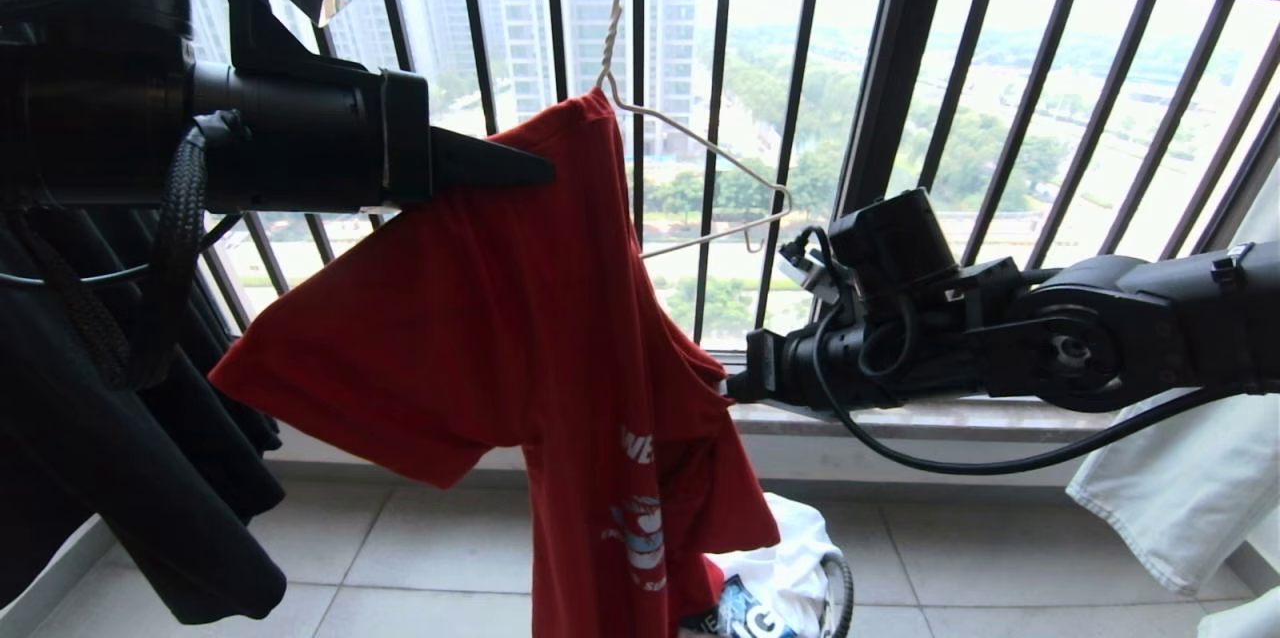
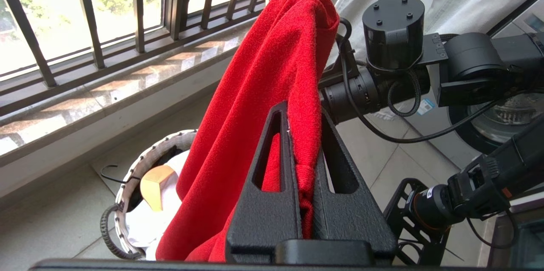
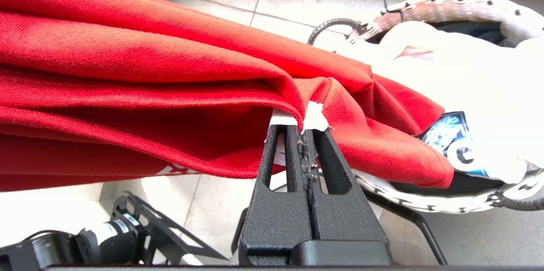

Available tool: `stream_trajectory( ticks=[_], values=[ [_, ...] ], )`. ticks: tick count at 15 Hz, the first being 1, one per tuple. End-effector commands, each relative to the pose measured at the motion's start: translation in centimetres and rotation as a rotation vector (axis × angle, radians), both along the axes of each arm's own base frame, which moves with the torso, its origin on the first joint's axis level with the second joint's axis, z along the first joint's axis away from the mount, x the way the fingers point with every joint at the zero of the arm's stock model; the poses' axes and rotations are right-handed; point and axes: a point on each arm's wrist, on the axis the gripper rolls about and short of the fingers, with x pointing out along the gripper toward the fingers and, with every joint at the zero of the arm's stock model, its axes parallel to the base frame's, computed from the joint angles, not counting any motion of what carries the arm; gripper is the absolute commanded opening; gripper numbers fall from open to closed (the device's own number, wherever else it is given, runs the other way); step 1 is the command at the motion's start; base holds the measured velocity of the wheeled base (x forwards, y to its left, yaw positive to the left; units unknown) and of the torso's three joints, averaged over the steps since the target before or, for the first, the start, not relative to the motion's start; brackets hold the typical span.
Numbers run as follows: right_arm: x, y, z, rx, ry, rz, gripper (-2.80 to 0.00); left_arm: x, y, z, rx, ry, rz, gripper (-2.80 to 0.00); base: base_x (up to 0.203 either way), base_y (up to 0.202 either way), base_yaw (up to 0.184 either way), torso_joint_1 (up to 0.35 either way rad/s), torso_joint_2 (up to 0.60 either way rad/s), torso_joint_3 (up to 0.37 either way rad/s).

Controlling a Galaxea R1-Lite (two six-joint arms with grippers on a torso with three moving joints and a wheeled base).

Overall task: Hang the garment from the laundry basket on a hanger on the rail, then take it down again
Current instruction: Hang the clothes on the clothes rack

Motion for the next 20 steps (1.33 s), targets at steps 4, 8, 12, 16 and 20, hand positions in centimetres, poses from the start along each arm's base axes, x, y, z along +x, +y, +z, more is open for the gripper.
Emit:
stream_trajectory(
  ticks=[4, 8, 12, 16, 20],
  values=[
    [2.5, -3.3, 1.0, -0.028, -0.079, -0.116, -2.80, -0.3, 0.1, 0.1, -0.008, 0.006, -0.001, -2.80, 0.000, 0.000, 0.000, 0.000, 0.00, 0.000],
    [3.9, -4.1, 1.3, -0.026, -0.102, -0.157, -2.80, -0.8, -0.1, 0.1, -0.012, 0.012, -0.017, -2.80, 0.000, 0.000, 0.000, 0.000, 0.00, 0.000],
    [5.1, -3.6, 2.0, -0.008, -0.135, -0.161, -2.80, -1.2, -0.5, 0.0, -0.014, 0.021, -0.037, -2.80, 0.000, 0.000, 0.000, 0.000, 0.00, 0.000],
    [6.1, -4.2, 1.5, -0.017, -0.132, -0.195, -2.80, -1.3, -0.6, 0.0, -0.018, 0.024, -0.044, -2.80, 0.000, 0.000, 0.000, 0.000, 0.00, 0.000],
    [6.4, -5.8, 2.6, -0.008, -0.159, -0.236, -2.80, -1.3, -0.6, -0.1, -0.018, 0.025, -0.044, -2.80, 0.000, 0.000, 0.000, 0.000, 0.00, 0.000]
  ],
)
